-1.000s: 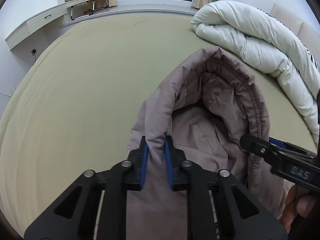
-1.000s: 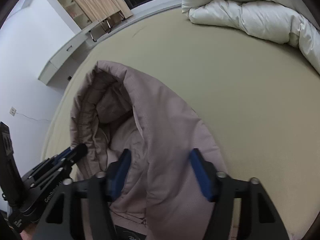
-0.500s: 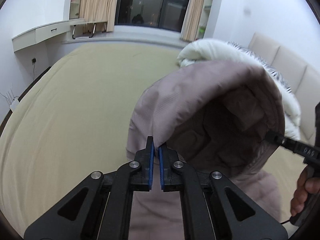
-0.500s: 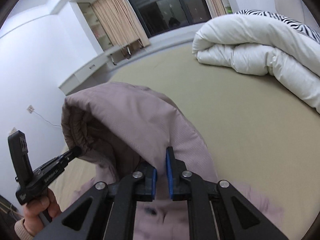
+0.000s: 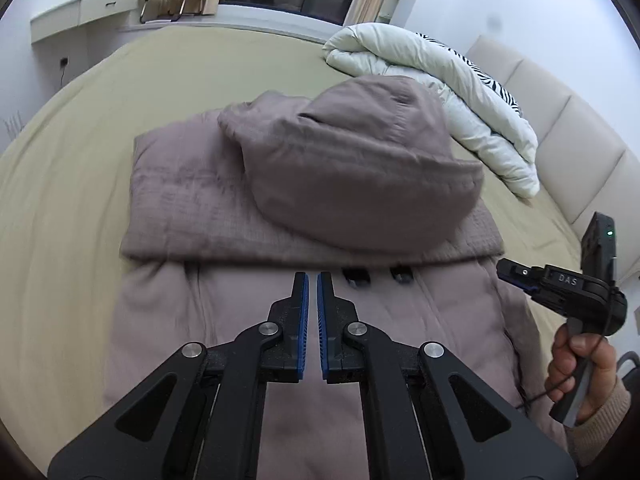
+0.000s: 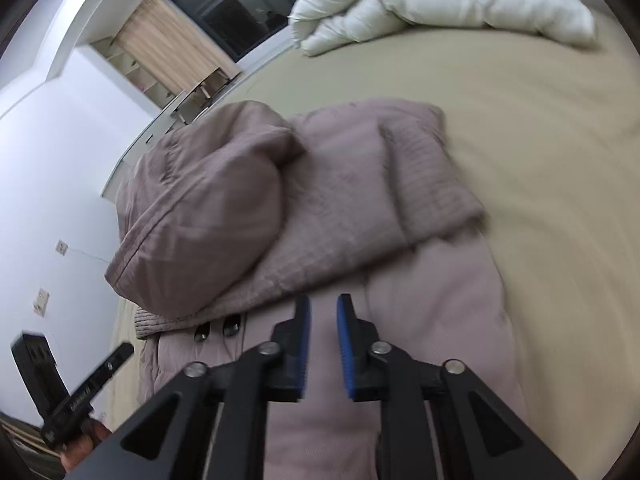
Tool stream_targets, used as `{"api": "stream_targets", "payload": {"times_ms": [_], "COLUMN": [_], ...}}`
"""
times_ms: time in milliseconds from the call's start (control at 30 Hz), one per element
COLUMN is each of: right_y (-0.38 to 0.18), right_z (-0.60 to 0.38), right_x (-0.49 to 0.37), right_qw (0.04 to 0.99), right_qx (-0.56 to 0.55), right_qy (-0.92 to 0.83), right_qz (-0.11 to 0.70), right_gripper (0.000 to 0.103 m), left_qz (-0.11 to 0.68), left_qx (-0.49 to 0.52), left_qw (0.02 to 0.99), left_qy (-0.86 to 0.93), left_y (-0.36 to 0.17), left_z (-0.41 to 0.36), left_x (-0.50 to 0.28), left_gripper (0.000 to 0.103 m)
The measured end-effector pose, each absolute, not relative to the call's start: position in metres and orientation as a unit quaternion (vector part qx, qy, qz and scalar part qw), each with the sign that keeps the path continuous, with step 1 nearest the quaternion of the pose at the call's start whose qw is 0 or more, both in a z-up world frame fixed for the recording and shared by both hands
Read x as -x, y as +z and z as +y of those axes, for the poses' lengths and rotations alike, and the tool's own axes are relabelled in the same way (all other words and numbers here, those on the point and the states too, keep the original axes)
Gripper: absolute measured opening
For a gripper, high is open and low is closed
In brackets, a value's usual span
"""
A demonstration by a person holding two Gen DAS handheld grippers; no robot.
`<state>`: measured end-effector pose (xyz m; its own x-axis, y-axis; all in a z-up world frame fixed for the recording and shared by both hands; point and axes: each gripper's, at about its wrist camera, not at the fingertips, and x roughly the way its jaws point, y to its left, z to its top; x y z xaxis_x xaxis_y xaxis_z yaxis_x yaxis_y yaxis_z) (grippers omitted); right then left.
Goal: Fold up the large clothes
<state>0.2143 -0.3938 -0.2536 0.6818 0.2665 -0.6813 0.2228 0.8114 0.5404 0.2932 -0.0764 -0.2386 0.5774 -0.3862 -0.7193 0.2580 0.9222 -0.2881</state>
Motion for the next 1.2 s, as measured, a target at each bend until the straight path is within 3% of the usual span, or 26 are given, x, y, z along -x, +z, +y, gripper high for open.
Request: {"api": "stream_targets", "payload": {"times_ms": [67, 133, 200, 233, 267, 333, 533, 733, 800, 967, 1067, 1200], "right_y": [-0.241, -0.216, -0.188, -0.174, -0.163, -0.144, -0.135, -0.239, -0.261, -0.245, -0.199, -0.172], "right_z": [-0.397, -0.396, -0.384, -0.375, -0.366, -0.355, -0.322, -0.304, -0.298, -0.307, -0.33, -0.338], "right_x": [-0.207, -0.209, -0.218, -0.229, -0.244, -0.276, -0.366, -0.409, -0.398, -0.403, -0.397, -0.431], "right_qw": [0.871, 0.889, 0.907, 0.913, 0.915, 0.917, 0.913, 0.872, 0.888, 0.881, 0.907, 0.913], "right_qx": [-0.31, -0.305, -0.278, -0.258, -0.241, -0.221, -0.19, -0.156, -0.12, -0.134, -0.159, -0.164], "right_qy": [0.01, 0.013, 0.031, 0.049, 0.064, 0.077, 0.116, 0.083, 0.087, 0.089, 0.088, 0.081], "right_qz": [0.38, 0.342, 0.314, 0.313, 0.317, 0.322, 0.341, 0.456, 0.436, 0.446, 0.379, 0.365], "right_gripper": [0.063, 0.076, 0.076, 0.068, 0.045, 0.029, 0.028, 0.029, 0.029, 0.029, 0.03, 0.03], "left_qz": [0.401, 0.376, 0.34, 0.329, 0.318, 0.304, 0.368, 0.468, 0.474, 0.446, 0.383, 0.378], "left_qx": [0.068, 0.056, 0.05, 0.044, 0.037, 0.036, 0.035, 0.048, 0.062, 0.061, 0.057, 0.036], "left_qw": [0.896, 0.907, 0.92, 0.923, 0.926, 0.928, 0.905, 0.864, 0.858, 0.873, 0.904, 0.899], "left_qy": [-0.18, -0.181, -0.189, -0.194, -0.198, -0.212, -0.211, -0.178, -0.189, -0.185, -0.181, -0.216], "left_y": [-0.222, -0.201, -0.17, -0.155, -0.144, -0.13, -0.162, -0.27, -0.295, -0.265, -0.218, -0.204], "left_z": [-0.074, -0.08, -0.083, -0.088, -0.095, -0.108, -0.134, -0.123, -0.115, -0.108, -0.1, -0.129], "left_x": [-0.287, -0.291, -0.31, -0.327, -0.336, -0.365, -0.444, -0.48, -0.482, -0.465, -0.449, -0.46], "left_gripper": [0.003, 0.003, 0.003, 0.003, 0.003, 0.004, 0.004, 0.003, 0.003, 0.003, 0.003, 0.003]}}
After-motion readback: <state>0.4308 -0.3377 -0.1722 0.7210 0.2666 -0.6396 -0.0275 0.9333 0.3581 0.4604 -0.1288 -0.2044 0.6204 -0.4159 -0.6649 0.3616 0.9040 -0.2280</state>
